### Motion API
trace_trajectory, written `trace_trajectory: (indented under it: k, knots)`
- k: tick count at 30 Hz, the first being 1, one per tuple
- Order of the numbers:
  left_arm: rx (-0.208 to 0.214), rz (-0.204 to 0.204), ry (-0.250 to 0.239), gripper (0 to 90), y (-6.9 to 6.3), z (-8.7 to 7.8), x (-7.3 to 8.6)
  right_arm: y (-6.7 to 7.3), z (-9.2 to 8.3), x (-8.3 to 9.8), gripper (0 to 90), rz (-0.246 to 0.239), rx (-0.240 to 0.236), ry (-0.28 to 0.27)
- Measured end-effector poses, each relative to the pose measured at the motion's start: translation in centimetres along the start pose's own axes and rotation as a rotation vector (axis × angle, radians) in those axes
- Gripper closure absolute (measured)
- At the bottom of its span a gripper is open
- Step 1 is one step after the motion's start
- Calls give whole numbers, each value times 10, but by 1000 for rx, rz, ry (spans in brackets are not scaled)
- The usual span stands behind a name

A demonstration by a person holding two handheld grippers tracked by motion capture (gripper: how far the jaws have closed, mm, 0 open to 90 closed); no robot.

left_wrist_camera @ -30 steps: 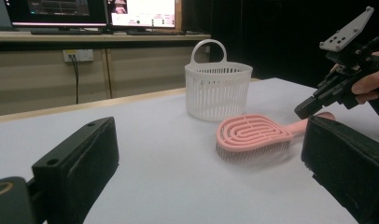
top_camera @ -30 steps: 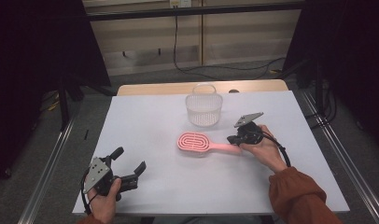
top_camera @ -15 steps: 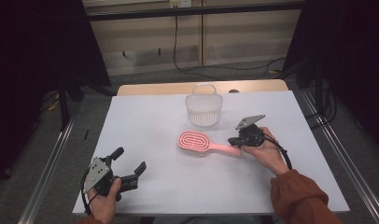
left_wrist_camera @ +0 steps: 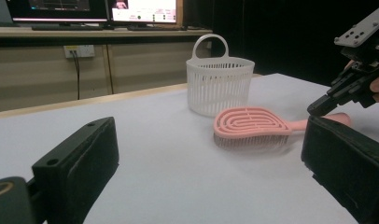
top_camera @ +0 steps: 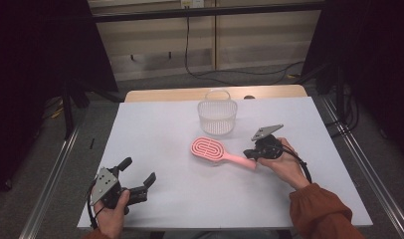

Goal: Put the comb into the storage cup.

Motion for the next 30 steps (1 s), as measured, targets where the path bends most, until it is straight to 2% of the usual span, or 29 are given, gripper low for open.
trace_trajectory:
  k: [9,13,19,23,24,27,29,30]
  knots:
    - [2,5,2,40,0,0,0,6,0,3,900,6,-20,-6]
    - [0,9,3,40,0,0,0,5,-1,3,900,8,-12,-16]
    - [-3,7,1,40,0,0,0,-4,-9,-2,900,51,3,-95]
    - [-5,4,-7,40,1,-1,-1,-6,-18,-6,842,66,12,-167]
    - [-6,4,-10,40,1,-1,-1,-6,-21,-8,809,62,14,-186]
    - [-5,3,-8,40,1,-1,-1,-3,-31,-14,631,67,15,-248]
    - [-5,4,-8,40,1,-1,-1,-2,-35,-18,419,56,22,-296]
    - [-3,5,-5,40,0,-1,-1,-2,-37,-19,316,59,40,-307]
Point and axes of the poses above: each handheld gripper's, and its own axes: z roughly forward along the jaws, x roughly out of its underside, y roughly to its left, the point moved 9 cm from there along z, roughly forward along the jaws, and after that the axes turned 2 degrees about z, right-handed, at the moved point
